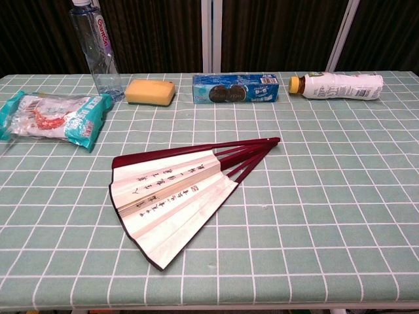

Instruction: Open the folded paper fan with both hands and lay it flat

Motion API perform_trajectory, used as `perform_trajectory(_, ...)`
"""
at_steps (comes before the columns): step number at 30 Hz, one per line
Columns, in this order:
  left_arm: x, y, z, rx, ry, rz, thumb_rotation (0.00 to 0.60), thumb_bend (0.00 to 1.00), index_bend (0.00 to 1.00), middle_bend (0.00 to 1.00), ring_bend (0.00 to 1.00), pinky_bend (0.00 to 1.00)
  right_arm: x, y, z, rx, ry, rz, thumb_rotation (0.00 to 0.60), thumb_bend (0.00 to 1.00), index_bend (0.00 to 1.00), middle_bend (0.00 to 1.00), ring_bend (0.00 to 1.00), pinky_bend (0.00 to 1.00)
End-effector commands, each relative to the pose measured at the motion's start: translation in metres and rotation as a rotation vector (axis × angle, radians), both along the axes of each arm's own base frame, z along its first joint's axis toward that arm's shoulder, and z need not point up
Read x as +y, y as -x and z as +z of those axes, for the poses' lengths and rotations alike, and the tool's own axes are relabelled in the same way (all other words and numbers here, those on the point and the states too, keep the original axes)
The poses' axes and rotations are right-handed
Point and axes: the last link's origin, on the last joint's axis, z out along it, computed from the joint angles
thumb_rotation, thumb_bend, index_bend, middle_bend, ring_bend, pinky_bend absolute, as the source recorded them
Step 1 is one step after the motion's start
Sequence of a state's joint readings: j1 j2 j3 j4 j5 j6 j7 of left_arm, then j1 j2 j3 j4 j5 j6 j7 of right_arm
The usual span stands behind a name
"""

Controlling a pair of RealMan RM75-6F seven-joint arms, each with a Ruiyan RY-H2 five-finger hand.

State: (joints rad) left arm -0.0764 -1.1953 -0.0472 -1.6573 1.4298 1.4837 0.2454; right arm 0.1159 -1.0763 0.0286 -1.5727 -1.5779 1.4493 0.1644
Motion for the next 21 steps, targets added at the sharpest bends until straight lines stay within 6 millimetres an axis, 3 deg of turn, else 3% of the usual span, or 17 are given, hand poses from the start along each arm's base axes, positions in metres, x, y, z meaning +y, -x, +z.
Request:
perform_trajectory(1, 0.000, 0.000, 0.000, -0.002, 0.001, 0.001, 0.600, 0.00, 0.19, 0.21, 0.20, 0.22, 0.000, 0.000, 0.000, -0.001, 0.000, 0.000, 0.600, 0.30, 0.02, 0.00, 0.00, 0.00)
perform_trajectory(13, 0.007, -0.007, 0.001, -0.017, 0.015, -0.045, 0.600, 0.00, 0.19, 0.21, 0.20, 0.22, 0.000, 0.000, 0.001, -0.004, 0.002, 0.002, 0.600, 0.30, 0.02, 0.00, 0.00, 0.00)
perform_trajectory(16, 0.024, -0.023, 0.002, -0.060, 0.050, -0.125, 0.600, 0.00, 0.19, 0.21, 0.20, 0.22, -0.002, -0.001, 0.002, -0.003, -0.001, 0.013, 0.600, 0.30, 0.02, 0.00, 0.00, 0.00)
perform_trajectory(21, 0.069, -0.068, -0.003, -0.203, 0.179, -0.304, 0.600, 0.00, 0.19, 0.21, 0.20, 0.23, -0.008, -0.005, 0.006, 0.009, -0.003, 0.040, 0.600, 0.30, 0.02, 0.00, 0.00, 0.00)
